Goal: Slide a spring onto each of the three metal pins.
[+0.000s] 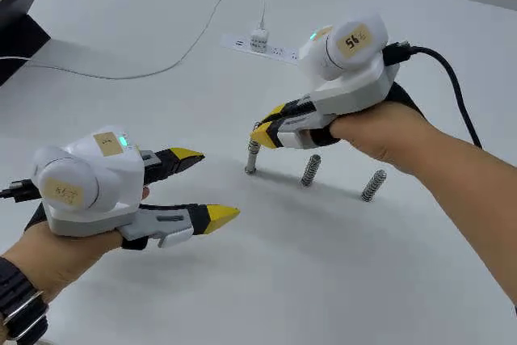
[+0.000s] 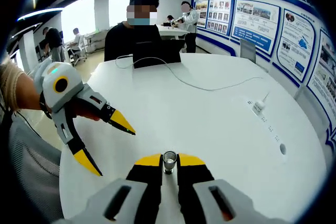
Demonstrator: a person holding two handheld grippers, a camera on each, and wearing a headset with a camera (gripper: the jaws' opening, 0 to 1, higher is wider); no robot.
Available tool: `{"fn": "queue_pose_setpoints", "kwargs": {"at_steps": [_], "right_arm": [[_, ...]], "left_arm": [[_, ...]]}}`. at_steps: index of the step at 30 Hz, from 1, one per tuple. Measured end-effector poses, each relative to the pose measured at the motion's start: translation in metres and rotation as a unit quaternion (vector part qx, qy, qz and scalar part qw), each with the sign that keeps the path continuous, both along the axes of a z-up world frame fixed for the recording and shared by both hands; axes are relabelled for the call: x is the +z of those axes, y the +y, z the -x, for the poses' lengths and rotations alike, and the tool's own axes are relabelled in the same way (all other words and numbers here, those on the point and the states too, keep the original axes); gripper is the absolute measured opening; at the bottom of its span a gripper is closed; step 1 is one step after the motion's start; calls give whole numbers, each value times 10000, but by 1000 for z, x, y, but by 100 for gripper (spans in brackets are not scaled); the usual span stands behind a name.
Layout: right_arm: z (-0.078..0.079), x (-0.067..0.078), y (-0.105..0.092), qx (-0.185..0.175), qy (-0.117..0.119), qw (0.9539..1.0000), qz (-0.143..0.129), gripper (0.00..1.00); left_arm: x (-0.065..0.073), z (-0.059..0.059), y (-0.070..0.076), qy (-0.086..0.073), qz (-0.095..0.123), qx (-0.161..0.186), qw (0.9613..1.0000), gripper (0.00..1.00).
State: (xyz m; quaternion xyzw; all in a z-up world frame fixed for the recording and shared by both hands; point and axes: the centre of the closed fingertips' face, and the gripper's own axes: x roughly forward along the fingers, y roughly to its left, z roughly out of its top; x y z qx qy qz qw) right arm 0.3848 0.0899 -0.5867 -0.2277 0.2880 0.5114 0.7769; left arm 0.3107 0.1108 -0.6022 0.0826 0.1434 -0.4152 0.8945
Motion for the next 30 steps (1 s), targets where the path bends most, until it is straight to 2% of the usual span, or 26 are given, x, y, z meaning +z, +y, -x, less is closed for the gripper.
{"fn": "queue_pose_setpoints", "kwargs": {"at_steps": [9, 13, 22, 30], "right_arm": [[5, -13, 1, -28, 116, 9998, 134, 11], [7, -23, 1, -63, 194, 9996, 170, 12], [16, -36, -2, -83, 199, 9992, 340, 12], [20, -33, 1, -95, 206, 9994, 251, 12]], "left_arm": [[-2, 0, -2, 18, 2, -9, 10000, 55], [-2, 0, -3, 16, -1, -11, 10000, 55], [-2, 1, -2, 23, -11, -2, 10000, 55], [-2, 0, -3, 14, 5, -6, 10000, 55]]}}
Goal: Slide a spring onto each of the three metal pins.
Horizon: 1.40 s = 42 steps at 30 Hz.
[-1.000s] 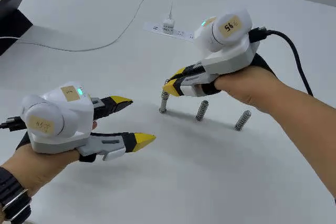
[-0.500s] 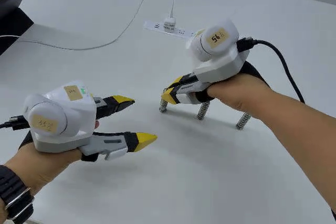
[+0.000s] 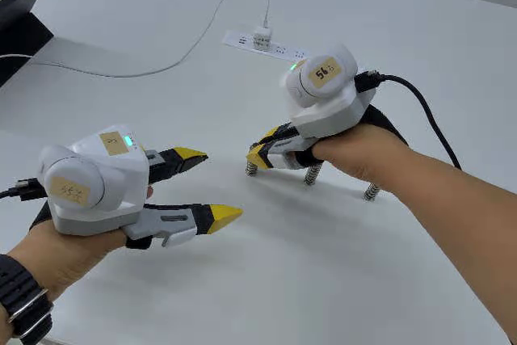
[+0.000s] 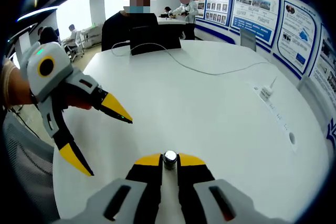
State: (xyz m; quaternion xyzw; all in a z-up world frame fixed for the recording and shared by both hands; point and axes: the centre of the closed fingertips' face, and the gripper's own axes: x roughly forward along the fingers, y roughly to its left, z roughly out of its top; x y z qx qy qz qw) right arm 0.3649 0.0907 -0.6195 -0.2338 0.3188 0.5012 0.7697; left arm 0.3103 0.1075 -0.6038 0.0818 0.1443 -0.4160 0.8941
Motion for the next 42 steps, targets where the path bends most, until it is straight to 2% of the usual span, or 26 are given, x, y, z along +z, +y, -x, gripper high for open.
{"fn": "queue_pose_setpoints", "kwargs": {"at_steps": [6, 19, 36, 42], "right_arm": [[0, -1, -1, 10, 2, 10000, -13, 15], [-1, 8, -5, -70, -135, 9998, -121, 21], [16, 21, -22, -202, -256, 9988, -371, 25], [24, 27, -29, -295, -269, 9976, -566, 26]], "left_arm": [[0, 0, 0, 2, -17, -5, 10000, 55], [1, -1, 0, -8, -24, -2, 10000, 56], [4, -1, -2, -10, -48, -9, 10000, 59], [6, 0, -1, -13, -50, -8, 10000, 60]]}}
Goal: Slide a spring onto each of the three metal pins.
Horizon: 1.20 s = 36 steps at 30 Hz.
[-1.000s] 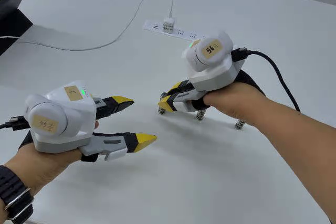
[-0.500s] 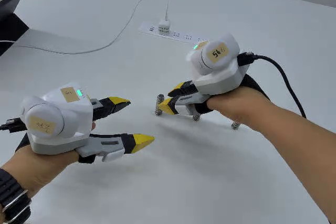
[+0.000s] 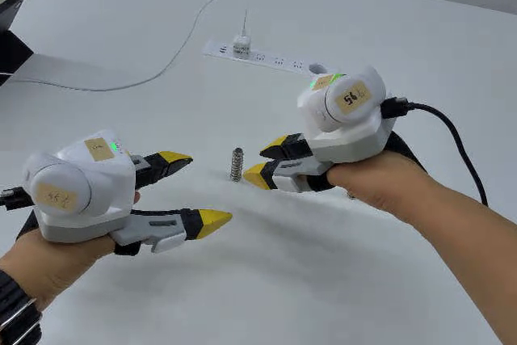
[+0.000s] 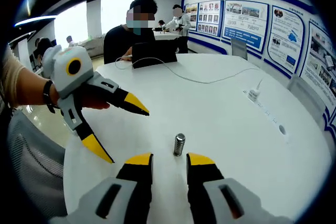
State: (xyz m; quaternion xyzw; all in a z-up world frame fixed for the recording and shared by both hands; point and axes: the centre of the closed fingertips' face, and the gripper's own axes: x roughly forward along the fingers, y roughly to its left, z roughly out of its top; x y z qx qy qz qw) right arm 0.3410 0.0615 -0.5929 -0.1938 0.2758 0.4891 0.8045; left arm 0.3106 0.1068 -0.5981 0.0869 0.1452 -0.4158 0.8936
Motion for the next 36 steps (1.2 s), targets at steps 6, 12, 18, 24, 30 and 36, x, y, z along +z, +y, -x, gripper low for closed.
{"fn": "queue_pose_setpoints", "kwargs": {"at_steps": [6, 12, 18, 24, 30, 36], "right_arm": [[8, 1, -12, -118, -2, 9999, -114, 27], [20, -1, -25, -233, 6, 9996, -178, 28], [27, -1, -41, -378, 6, 9990, -226, 28], [35, 1, -57, -531, 3, 9981, -298, 29], [42, 3, -80, -760, -7, 9965, -352, 30], [44, 4, -107, -1028, -34, 9939, -406, 31]], "left_arm": [[1, 2, -2, 14, -5, -44, 10000, 62], [3, 4, -6, 36, 12, -81, 10000, 64], [5, 5, -9, 41, 17, -124, 9999, 66], [5, 8, -10, 74, 28, -145, 9999, 68], [6, 11, -11, 95, 34, -154, 9998, 70], [5, 12, -12, 126, 18, -176, 9998, 72]]}}
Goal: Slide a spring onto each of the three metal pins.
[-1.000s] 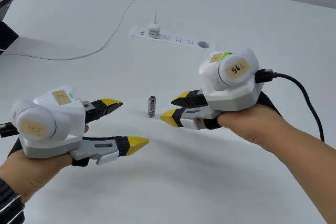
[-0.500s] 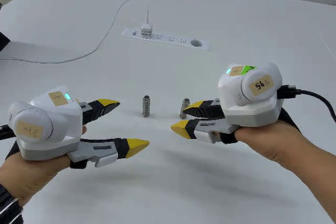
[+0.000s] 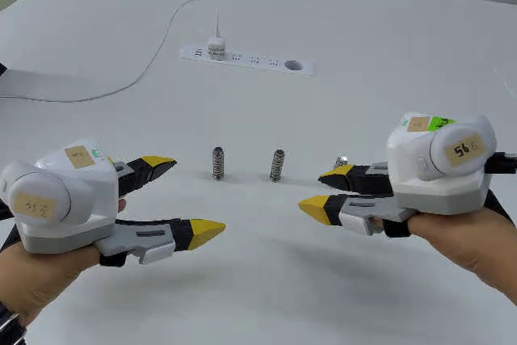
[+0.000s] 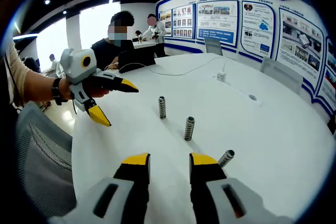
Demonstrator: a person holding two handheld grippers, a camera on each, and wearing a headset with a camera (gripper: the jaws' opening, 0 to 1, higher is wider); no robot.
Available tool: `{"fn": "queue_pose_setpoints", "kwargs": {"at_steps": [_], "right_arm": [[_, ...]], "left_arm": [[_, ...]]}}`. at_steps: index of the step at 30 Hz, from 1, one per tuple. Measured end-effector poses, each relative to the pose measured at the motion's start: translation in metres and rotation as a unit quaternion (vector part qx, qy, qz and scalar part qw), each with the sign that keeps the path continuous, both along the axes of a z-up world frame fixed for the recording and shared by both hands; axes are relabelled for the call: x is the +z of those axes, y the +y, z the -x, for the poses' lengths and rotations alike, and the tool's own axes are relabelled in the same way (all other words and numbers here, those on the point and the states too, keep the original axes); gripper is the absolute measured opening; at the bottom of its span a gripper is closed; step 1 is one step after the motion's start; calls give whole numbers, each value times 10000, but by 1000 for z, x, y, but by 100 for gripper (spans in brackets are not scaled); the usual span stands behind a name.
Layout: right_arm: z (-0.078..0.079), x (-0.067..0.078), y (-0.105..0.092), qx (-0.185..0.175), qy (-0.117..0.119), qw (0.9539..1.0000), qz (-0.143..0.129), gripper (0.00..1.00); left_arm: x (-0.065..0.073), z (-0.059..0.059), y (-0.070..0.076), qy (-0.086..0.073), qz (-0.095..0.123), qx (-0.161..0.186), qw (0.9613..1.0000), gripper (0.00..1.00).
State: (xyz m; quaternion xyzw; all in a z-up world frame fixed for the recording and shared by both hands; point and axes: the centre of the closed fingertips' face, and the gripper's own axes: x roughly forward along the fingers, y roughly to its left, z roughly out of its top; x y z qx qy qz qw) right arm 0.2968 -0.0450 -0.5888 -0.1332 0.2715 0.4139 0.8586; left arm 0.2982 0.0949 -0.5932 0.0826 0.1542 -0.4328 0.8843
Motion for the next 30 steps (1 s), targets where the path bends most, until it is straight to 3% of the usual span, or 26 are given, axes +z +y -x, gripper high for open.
{"fn": "queue_pose_setpoints", "kwargs": {"at_steps": [17, 22, 30], "right_arm": [[7, -4, -64, -452, -203, 9988, 27, 40], [7, -4, -73, -514, -273, 9983, -64, 44], [7, -1, -70, -455, -460, 9977, -205, 53]], "left_arm": [[-1, 2, -5, 64, -42, -53, 10000, 73], [-3, 3, -3, 107, -49, -31, 9999, 74], [-5, 5, 1, 153, -52, 5, 9999, 75]]}}
